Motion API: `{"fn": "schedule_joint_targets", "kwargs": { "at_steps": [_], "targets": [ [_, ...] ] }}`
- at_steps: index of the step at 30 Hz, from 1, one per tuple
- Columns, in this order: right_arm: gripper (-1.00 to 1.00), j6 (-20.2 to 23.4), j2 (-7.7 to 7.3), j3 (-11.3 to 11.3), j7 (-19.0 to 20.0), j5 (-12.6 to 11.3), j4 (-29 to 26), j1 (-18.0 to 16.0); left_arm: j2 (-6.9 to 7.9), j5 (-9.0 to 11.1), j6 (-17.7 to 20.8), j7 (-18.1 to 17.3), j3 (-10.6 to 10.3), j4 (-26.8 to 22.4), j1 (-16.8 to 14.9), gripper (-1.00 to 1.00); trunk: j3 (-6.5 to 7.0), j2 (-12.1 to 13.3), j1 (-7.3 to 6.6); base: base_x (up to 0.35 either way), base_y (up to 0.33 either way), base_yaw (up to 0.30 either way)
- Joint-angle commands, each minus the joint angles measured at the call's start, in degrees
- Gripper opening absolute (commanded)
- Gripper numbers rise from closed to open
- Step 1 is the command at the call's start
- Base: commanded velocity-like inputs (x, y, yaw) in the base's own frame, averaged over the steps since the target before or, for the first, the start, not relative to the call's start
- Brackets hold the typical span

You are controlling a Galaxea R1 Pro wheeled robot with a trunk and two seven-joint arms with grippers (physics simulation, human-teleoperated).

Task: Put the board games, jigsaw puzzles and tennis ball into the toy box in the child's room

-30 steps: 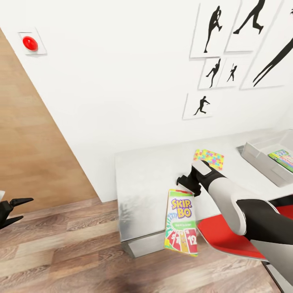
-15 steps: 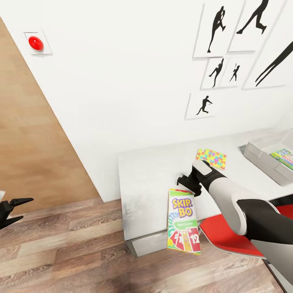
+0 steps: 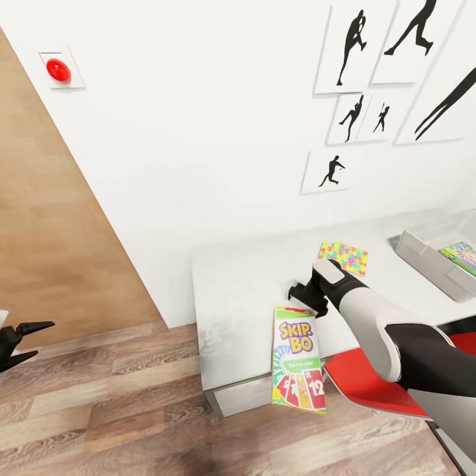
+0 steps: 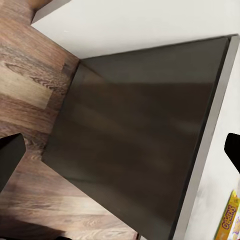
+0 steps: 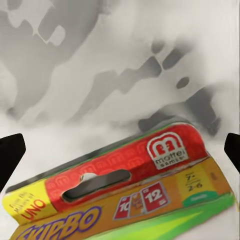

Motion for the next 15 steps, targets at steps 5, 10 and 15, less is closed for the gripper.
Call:
{"fn": "schedule_joint_targets", "kwargs": {
  "at_steps": [5, 10, 15],
  "targets": [
    [1.00, 0.3, 0.00, 0.2, -3.2, -0.3, -1.8, -0.3, 0.00, -0.6, 0.2, -0.6, 0.1, 0.0, -0.1, 1.00, -0.07, -0.1, 0.02, 0.000, 0.000, 0.000],
    [1.00, 0.4, 0.05, 0.1, -6.6, -0.3, -6.0, -0.3, 0.00, -0.6, 0.2, -0.6, 0.1, 0.0, -0.1, 1.00, -0.07, -0.1, 0.02, 0.000, 0.000, 0.000],
    [1.00, 0.8, 0.08, 0.1, -8.6, -0.3, -10.9, -0.3, 0.00, -0.6, 0.2, -0.6, 0.1, 0.0, -0.1, 1.00, -0.07, -0.1, 0.02, 0.000, 0.000, 0.000]
  ]
}}
